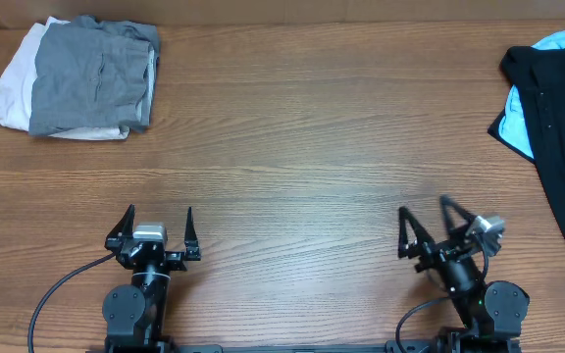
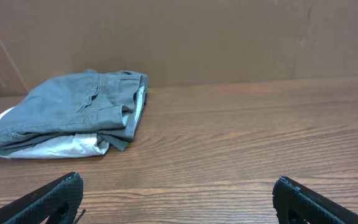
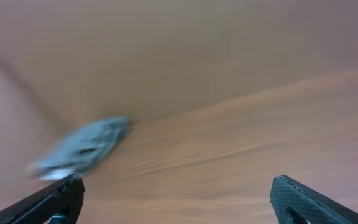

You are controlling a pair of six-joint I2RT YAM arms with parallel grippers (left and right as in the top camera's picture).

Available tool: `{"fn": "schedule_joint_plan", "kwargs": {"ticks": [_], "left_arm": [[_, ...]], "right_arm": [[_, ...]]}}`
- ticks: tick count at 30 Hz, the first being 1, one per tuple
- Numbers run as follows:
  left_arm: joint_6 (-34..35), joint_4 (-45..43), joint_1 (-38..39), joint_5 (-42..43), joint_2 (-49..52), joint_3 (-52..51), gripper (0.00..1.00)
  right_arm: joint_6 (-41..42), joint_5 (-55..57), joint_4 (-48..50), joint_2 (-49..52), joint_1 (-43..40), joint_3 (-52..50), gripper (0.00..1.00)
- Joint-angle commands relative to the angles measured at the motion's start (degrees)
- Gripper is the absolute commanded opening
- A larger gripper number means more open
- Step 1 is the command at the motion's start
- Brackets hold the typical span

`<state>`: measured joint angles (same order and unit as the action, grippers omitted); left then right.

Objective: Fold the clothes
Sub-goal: 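Move the right gripper toward the black polo shirt pile at right, then grasp the black polo shirt with the right gripper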

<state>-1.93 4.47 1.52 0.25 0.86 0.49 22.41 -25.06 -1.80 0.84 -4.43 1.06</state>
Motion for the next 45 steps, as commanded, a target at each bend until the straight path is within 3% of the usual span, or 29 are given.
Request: {"fn": "schedule_joint_plan", "kwargs": {"ticks": [1,5,12,16,18,23,31,36,38,45], "left_arm": [[-1.1,0.0,0.3,0.6,-0.5,-0.2,1.0],[-1.1,0.0,0.3,0.6,-0.5,-0.2,1.0],[-1.1,0.0,0.3,0.6,-0.5,-0.2,1.0],[-1.1,0.0,0.3,0.6,-0.5,-0.2,1.0],[-1.1,0.0,0.3,0.6,-0.5,-0.2,1.0],[-1.1,0.0,0.3,0.6,-0.5,-0.2,1.0],[-1.1,0.0,0.3,0.6,-0.5,-0.2,1.0],[-1.1,0.0,0.3,0.6,-0.5,-0.2,1.0],[-1.1,0.0,0.3,0.6,-0.5,-0.2,1.0],[-1.1,0.0,0.3,0.6,-0.5,-0.2,1.0]], "right_arm": [[18.8,-12.0,0.5,-0.6,-0.2,-0.6,1.0],[24.4,-11.8,4.0,-0.6,-0.2,-0.6,1.0],[27.5,-9.4,21.3,-0.4,-0.2,1.8,1.0],[22.6,-1.2,20.7,1.8,-0.2,9.5,1.0],[13.4,0.8,15.0,7.4,-0.2,17.9,1.0],[-0.7,5.3,1.9,25.0,-0.2,35.7,1.0],[-16.8,28.8,-29.5,66.2,-0.5,73.0,1.0],[-18.6,41.4,-44.3,87.3,-2.3,88.6,1.0],[-18.6,44.6,-45.8,93.3,-2.5,91.6,1.0],[-23.9,50.5,-37.6,103.0,-5.5,91.6,1.0]]}}
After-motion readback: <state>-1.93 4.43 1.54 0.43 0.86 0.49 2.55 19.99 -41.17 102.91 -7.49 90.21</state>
